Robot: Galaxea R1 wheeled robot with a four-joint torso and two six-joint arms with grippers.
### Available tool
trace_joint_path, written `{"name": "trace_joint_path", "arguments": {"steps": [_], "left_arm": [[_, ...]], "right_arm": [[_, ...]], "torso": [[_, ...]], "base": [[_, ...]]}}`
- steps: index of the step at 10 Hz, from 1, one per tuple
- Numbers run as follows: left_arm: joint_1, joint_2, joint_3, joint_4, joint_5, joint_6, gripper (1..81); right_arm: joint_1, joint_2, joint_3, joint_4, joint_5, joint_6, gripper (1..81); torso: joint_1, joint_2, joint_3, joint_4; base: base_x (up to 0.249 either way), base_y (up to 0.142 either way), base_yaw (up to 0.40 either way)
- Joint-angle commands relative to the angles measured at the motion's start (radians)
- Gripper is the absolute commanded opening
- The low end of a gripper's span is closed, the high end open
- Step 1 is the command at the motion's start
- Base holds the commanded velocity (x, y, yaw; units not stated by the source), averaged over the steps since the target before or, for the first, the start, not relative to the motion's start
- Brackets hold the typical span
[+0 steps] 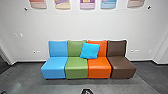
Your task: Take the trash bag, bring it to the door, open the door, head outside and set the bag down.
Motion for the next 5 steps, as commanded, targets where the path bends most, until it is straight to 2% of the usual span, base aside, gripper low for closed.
{"name": "trace_joint_path", "arguments": {"steps": [1,5], "left_arm": [[-0.027,-0.005,0.005,-0.004,0.05,-0.001,81.1],[-0.025,-0.005,0.003,-0.004,0.05,-0.001,81.1]], "right_arm": [[0.024,-0.012,0.018,-0.016,-0.058,-0.007,81.1],[0.025,-0.012,0.018,-0.016,-0.059,-0.007,81.1]], "torso": [[0.0,0.0,0.0,0.0],[0.0,0.0,0.0,0.0]], "base": [[0.167,0.0,0.0],[0.158,0.0,0.0]]}}
